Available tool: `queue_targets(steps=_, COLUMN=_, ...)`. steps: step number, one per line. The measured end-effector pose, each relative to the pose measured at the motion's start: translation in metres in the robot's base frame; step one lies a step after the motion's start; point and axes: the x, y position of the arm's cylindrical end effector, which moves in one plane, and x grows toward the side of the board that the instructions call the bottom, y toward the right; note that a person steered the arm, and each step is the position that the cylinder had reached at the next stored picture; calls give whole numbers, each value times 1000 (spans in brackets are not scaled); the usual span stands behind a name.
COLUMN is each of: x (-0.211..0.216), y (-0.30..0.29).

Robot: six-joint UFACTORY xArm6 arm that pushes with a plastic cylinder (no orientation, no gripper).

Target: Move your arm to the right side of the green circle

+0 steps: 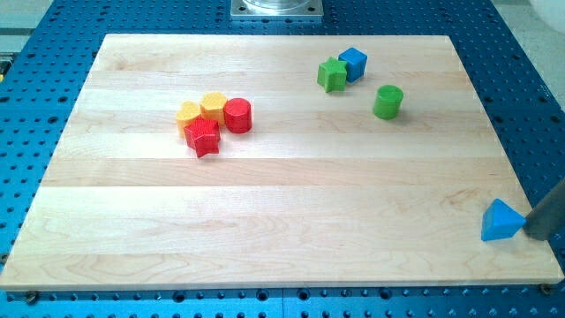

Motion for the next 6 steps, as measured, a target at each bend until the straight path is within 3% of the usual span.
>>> queue_targets(steps=3, x=-7, y=-21)
queue_targets(steps=4, x=-54, y=34)
queue_targets(steps=6, x=-200, y=32)
